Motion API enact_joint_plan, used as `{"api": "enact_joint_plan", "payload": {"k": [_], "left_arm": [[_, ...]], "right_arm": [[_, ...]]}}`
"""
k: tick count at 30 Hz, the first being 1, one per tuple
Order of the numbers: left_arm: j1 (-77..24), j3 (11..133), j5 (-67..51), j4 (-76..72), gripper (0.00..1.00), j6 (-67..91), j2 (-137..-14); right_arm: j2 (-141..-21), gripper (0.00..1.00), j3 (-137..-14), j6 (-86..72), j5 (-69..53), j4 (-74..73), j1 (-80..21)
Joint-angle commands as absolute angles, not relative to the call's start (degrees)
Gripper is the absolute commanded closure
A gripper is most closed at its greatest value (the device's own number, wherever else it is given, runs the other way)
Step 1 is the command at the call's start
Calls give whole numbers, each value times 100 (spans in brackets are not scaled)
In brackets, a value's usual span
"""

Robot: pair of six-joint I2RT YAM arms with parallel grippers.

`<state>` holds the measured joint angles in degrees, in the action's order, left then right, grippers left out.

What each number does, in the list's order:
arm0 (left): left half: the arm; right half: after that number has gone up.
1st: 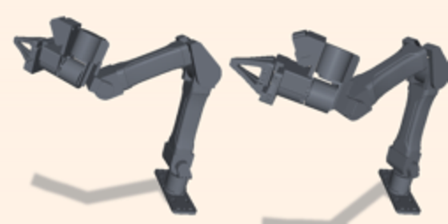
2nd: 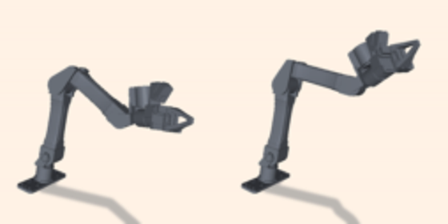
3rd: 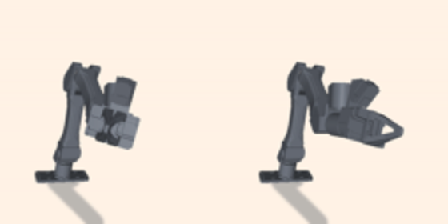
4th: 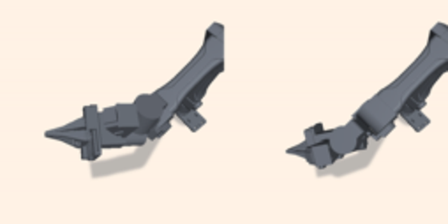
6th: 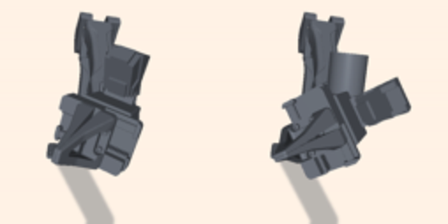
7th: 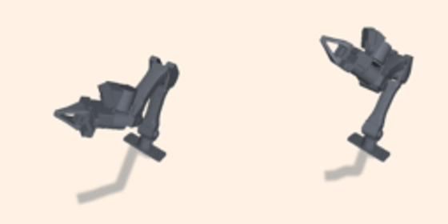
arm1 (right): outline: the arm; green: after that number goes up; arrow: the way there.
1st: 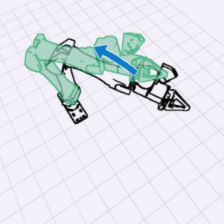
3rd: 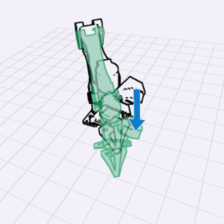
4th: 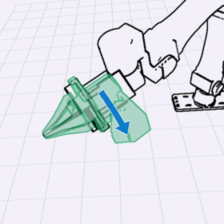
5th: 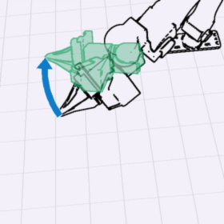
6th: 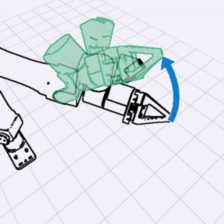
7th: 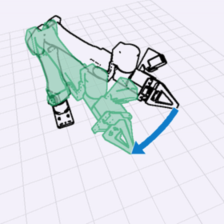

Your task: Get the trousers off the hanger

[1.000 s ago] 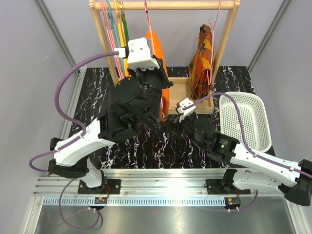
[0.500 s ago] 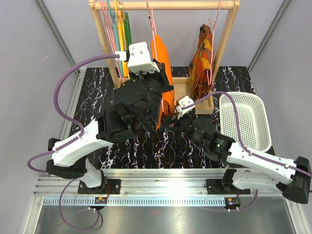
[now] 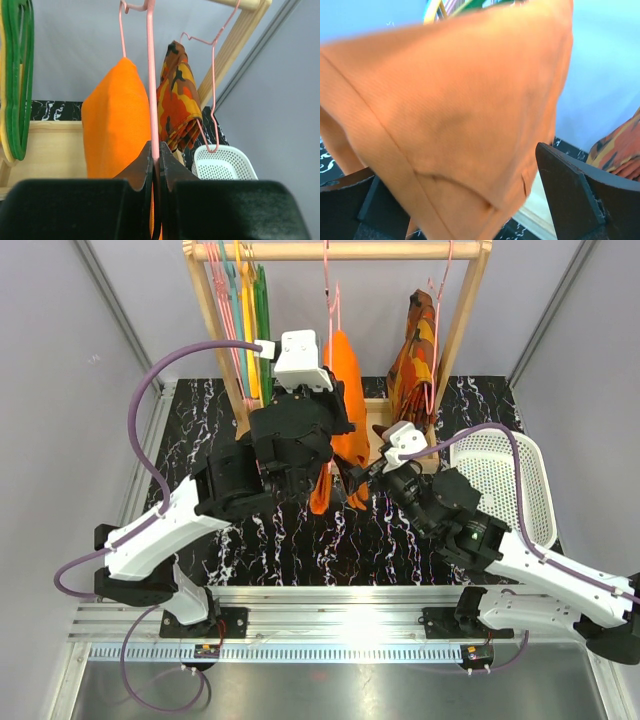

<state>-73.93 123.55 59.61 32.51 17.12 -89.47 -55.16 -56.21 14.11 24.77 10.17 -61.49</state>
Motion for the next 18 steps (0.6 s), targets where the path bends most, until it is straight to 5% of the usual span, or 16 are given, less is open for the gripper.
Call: {"api": "enact_joint_plan", "payload": {"k": [1, 8, 18], "left_arm": [[-7348, 12656, 5397, 2944, 100, 2258, -8727], [-7172, 12647, 5186, 3199, 100, 2461, -8842], [-6891, 12674, 4879, 3507, 100, 2610, -8921]], "right_arm": [[-5545, 0, -6143, 1730, 2347, 1038, -6205], [-6011, 11, -6785, 2267, 2724, 493, -6205], [-5950, 41, -7128, 2443, 2382, 44, -6214]]}}
